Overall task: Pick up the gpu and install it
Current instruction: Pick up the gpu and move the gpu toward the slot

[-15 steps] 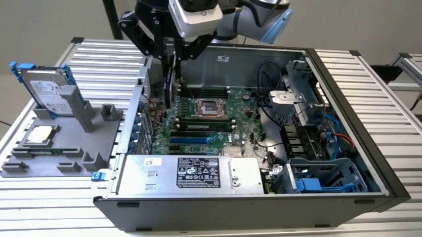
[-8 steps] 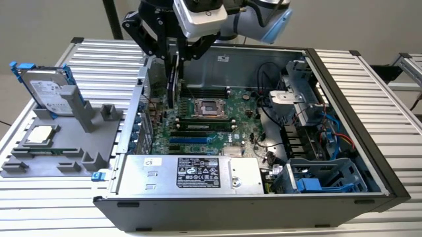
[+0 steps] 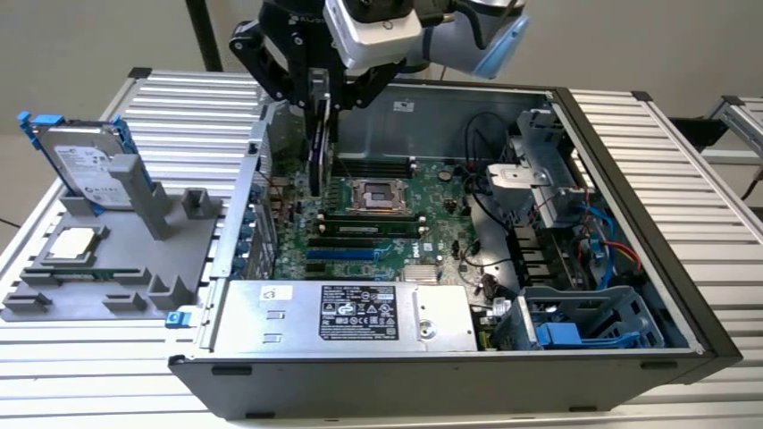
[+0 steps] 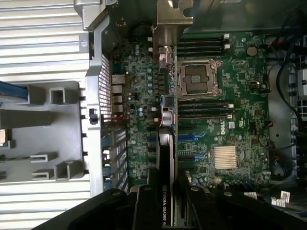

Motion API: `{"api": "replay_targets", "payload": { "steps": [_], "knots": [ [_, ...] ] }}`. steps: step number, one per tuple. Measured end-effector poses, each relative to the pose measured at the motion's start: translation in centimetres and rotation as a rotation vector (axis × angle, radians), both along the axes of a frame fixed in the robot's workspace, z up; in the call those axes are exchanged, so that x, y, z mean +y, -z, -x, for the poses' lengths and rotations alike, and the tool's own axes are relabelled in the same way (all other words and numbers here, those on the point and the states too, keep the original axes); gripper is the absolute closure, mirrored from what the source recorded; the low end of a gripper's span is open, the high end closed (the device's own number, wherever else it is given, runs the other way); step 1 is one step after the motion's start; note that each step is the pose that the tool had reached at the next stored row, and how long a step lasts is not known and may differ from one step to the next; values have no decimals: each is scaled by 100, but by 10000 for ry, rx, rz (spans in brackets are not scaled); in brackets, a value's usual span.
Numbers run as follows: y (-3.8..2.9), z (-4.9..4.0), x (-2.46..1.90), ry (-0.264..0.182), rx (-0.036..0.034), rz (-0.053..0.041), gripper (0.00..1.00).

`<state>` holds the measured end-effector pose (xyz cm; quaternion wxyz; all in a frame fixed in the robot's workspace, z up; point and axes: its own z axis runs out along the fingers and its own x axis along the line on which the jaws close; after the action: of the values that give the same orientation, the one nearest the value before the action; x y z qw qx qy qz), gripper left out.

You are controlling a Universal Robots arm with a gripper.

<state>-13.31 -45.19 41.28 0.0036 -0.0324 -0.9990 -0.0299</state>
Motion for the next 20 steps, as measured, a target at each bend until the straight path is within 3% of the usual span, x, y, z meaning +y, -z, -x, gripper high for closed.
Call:
{"api": "replay_targets", "payload": {
  "steps": [20],
  "knots": [
    [0, -194, 0, -88, 0, 0, 100]
  ]
}}
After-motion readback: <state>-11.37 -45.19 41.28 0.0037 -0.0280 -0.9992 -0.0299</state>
